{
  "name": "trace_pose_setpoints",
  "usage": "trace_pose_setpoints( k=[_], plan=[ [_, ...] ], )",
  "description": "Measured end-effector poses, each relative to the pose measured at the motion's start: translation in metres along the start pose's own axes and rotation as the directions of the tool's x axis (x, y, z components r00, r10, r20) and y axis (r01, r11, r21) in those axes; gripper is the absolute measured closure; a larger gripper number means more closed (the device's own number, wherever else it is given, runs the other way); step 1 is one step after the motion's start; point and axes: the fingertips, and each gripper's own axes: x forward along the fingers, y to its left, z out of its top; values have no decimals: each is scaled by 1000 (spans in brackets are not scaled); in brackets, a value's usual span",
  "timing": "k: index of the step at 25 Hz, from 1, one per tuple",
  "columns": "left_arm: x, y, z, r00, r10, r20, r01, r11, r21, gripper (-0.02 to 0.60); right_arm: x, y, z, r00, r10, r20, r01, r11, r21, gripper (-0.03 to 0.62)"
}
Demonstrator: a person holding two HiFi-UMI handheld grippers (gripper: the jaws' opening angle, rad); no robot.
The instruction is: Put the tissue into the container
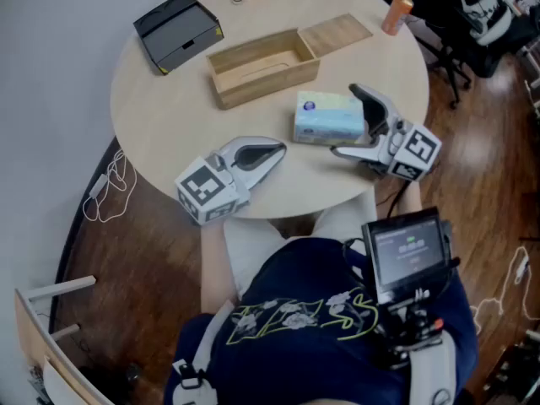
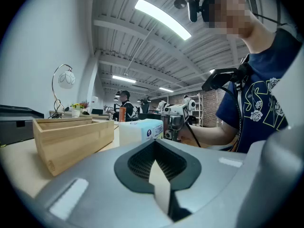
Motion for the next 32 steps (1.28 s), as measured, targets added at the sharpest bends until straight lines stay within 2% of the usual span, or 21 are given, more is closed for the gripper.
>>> trace_pose_setpoints(
  k=[6, 9, 11, 14, 15, 18, 19, 24, 25, 26, 29, 30, 32],
  plan=[
    [0, 1, 3, 1000, 1, -9, -1, 1000, 2, 578, 6, -2, -9, 1000, 5, -31, -5, 1000, 11, 25],
    [-1, 2, 4, 1000, 6, 9, -6, 1000, -3, 578, -1, -12, -23, 993, 29, -113, -28, 1000, 9, 19],
    [-1, 7, 10, 999, 41, 19, -41, 999, -13, 578, -16, -19, -33, 979, 70, -193, -66, 997, 26, 15],
    [-7, 23, 3, 996, 83, 16, -83, 996, -22, 578, -23, -14, -46, 955, 185, -233, -175, 982, 65, 12],
    [-9, 27, 0, 997, 80, 15, -79, 997, -22, 550, -21, -11, -53, 943, 219, -251, -206, 975, 77, 11],
    [-10, 33, 0, 999, 43, 13, -43, 999, -7, 398, -11, 0, -69, 899, 300, -321, -283, 954, 100, 13],
    [-10, 33, 1, 1000, 24, 11, -24, 1000, -1, 377, -6, 4, -69, 889, 316, -332, -299, 949, 102, 13],
    [-10, 28, 3, 999, -43, 16, 43, 999, 4, 384, 24, 13, -65, 865, 375, -333, -361, 927, 105, 13],
    [-10, 29, 4, 999, -40, 17, 40, 999, 2, 455, 30, 13, -65, 861, 386, -332, -372, 922, 107, 13],
    [-9, 31, 5, 999, -30, 16, 30, 1000, 0, 577, 35, 14, -64, 857, 395, -330, -382, 918, 106, 13],
    [-8, 42, 3, 1000, 16, -5, -16, 1000, -18, 575, 51, 21, -61, 842, 428, -328, -419, 902, 103, 13],
    [-8, 46, 2, 999, 32, -18, -33, 999, -27, 562, 54, 24, -62, 833, 442, -332, -433, 895, 104, 13],
    [-9, 56, -1, 996, 75, -38, -77, 996, -49, 419, 58, 29, -62, 818, 467, -334, -461, 881, 104, 14]
  ],
)
